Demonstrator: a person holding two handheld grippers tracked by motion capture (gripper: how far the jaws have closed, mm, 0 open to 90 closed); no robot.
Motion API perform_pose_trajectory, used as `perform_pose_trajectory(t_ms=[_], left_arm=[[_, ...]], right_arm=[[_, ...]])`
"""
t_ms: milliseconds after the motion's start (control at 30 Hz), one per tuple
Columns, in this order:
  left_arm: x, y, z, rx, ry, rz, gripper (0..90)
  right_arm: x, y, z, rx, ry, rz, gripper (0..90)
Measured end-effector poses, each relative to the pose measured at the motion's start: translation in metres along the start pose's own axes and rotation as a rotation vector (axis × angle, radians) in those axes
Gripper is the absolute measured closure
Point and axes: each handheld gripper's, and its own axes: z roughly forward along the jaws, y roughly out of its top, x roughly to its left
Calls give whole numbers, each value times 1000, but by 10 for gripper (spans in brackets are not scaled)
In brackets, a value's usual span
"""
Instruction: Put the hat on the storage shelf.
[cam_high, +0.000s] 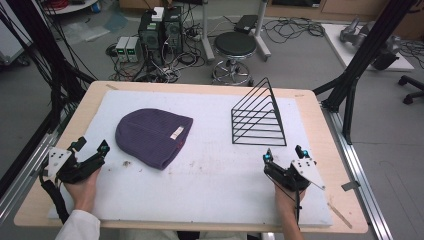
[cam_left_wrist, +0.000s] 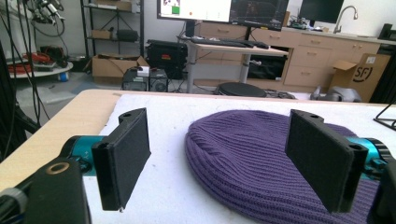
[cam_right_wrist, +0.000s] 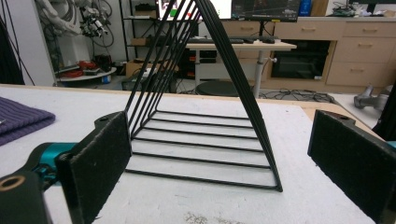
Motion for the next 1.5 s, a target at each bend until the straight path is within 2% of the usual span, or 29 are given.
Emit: perform_pose_trajectory(t_ms=[233,867,1033,1067,1167,1367,1467,1500], left_arm=[[-2,0,1,5,-10,9,221],[-2,0,1,11,-8,-5,222],[-4,2,1,9,-8,14,221],[-5,3,2,13,-10,16,221],[-8,9,5,51,-37,-14,221],[-14,20,10,90,-37,31,224],[-16,28,13,105,-46,52,223],[-17,31,16,124,-53,67,223]], right_arm=[[0,0,0,-1,1,2,54],[0,0,0,7,8,5,54],[1,0,0,4,14,-10,55],[1,0,0,4,14,-10,55],[1,-1,1,14,24,0,54],[0,-1,2,20,34,6,54],[1,-1,2,22,39,-1,54],[0,-1,2,17,35,0,54]])
